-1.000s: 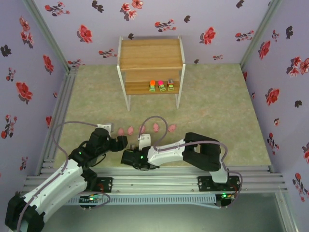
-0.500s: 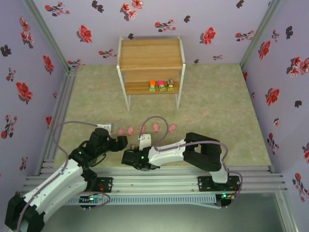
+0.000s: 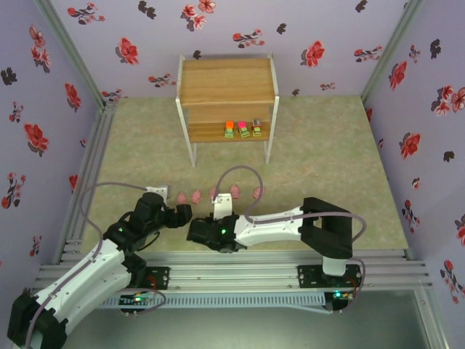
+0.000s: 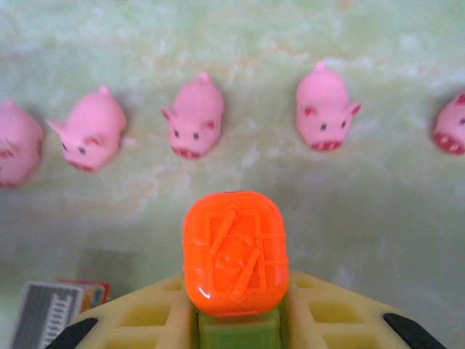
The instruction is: Place and organize the plastic toys onto the shelf
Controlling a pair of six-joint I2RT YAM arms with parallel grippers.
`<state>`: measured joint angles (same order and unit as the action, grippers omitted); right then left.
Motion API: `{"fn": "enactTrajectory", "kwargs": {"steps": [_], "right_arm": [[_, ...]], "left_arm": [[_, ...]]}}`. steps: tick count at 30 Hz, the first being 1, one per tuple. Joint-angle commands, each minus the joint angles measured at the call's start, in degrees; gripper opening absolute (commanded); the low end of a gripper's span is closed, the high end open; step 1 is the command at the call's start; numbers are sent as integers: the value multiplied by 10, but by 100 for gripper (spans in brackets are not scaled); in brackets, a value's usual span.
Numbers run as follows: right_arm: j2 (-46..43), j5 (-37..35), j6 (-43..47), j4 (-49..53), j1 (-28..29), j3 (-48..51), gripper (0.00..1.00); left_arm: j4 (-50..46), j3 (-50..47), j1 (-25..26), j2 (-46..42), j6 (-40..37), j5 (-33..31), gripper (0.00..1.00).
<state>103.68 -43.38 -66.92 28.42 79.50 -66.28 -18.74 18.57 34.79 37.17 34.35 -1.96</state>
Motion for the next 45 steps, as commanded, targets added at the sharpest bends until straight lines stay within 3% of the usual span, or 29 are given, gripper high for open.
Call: {"fn": "enactTrajectory", "kwargs": {"steps": [1, 9, 18, 45], "right_arm": [[-30, -47, 50, 36, -19, -32, 0], [-43, -55, 162, 18, -80, -99, 0], [1, -41, 256, 6, -146, -221, 0], [179, 35, 329, 28, -252, -469, 0]], "left_arm": [[-2, -4, 5, 1, 4, -6, 83], [-1, -3, 5, 3, 3, -6, 83], [0, -3, 7, 3, 0, -5, 83], [33, -1, 17, 21, -17, 28, 83]]}}
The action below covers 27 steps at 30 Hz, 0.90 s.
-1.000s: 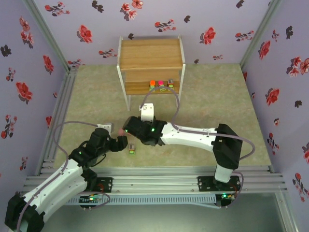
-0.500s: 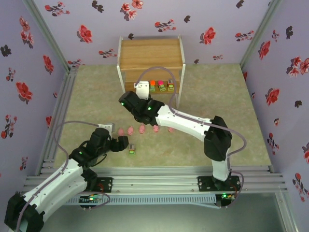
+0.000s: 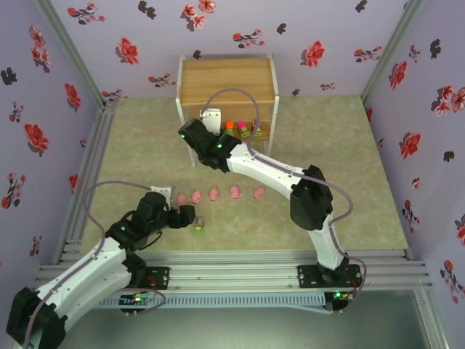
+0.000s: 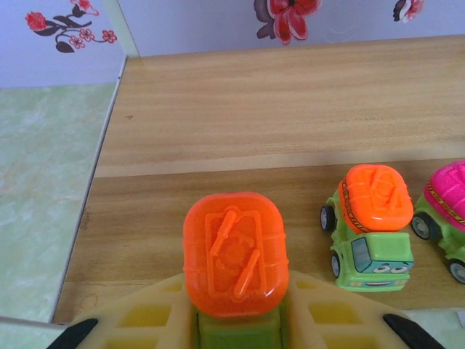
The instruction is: Place and organize the plastic toys onto the shelf
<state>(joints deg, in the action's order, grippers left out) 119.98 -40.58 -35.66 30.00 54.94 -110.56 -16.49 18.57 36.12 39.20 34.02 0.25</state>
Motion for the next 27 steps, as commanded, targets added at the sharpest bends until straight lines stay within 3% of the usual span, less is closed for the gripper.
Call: {"fn": "enactTrajectory", "kwargs": {"steps": [1, 27], "right_arm": [[19, 9, 19, 11, -8, -29, 0], [69, 29, 36, 18, -49, -78, 1]], "left_arm": [[11, -1, 4, 1, -14, 6, 83], [9, 1, 4, 1, -16, 2, 82]]}}
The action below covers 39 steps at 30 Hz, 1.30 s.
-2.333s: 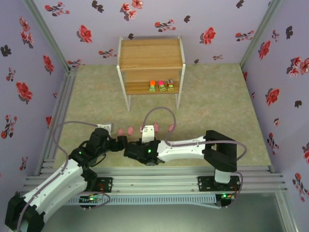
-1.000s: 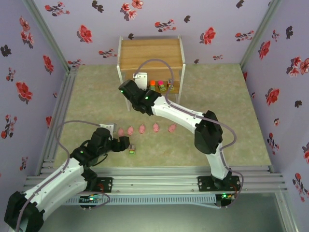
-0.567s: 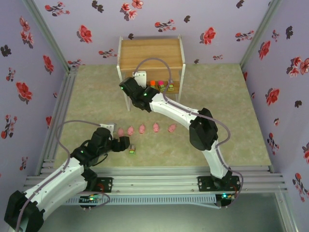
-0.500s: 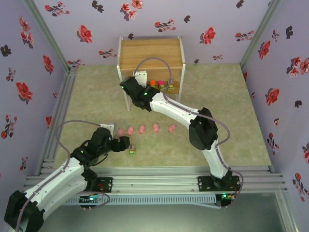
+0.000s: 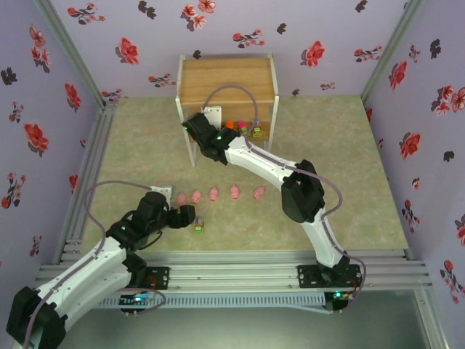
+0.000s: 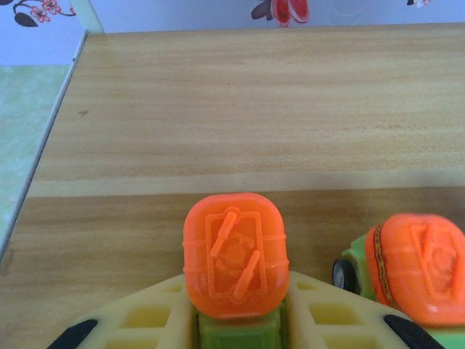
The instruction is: Place and organize the plastic toys onto the shelf
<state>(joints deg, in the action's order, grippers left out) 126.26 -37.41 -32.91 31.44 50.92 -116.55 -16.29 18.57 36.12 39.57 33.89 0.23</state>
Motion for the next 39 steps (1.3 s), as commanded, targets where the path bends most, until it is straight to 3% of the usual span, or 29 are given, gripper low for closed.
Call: {"fn": "enactTrajectory", "kwargs": {"steps": [1, 39], "right_arm": [[7, -4, 8, 4, -9, -17, 1], [-64, -31, 23, -27, 15, 55, 21]], "left_arm": [[8, 1, 4, -3, -15, 2, 82], [7, 2, 4, -3, -16, 1, 82]]}}
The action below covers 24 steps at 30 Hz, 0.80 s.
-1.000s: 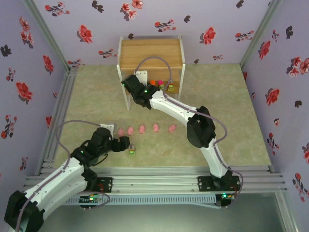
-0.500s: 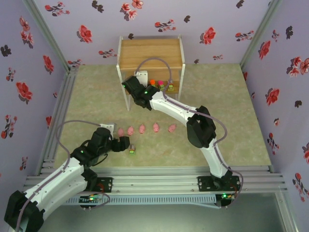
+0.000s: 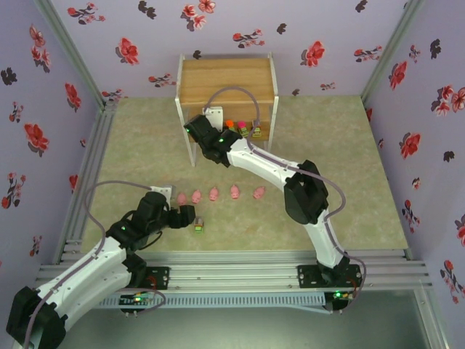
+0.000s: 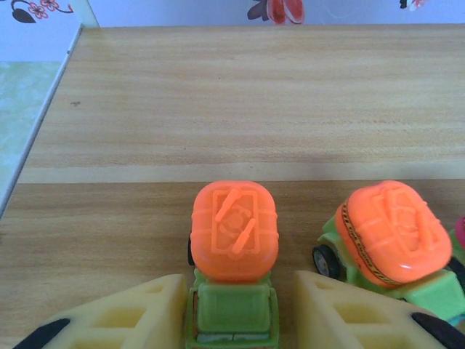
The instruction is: Place and organize the plastic toys onto the shelf
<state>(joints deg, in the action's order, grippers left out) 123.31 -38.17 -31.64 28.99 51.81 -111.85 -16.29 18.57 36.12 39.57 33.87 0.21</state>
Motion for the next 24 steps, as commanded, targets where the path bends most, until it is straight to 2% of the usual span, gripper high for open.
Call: {"fn": "enactTrajectory", "kwargs": {"steps": [1, 10, 17, 24], "right_arm": [[-39, -23, 10, -5, 6, 11, 21], [-96, -31, 1, -24, 23, 74, 21], [-189, -36, -25, -56, 51, 206, 22], [-302, -42, -53, -71, 86, 354, 23]], "left_arm": [[7, 2, 4, -4, -16, 1, 82], [4, 2, 4, -7, -18, -3, 82], [-17, 2, 15, -45, -14, -35, 82], [-42, 5, 56, -58, 4, -101, 82]]}}
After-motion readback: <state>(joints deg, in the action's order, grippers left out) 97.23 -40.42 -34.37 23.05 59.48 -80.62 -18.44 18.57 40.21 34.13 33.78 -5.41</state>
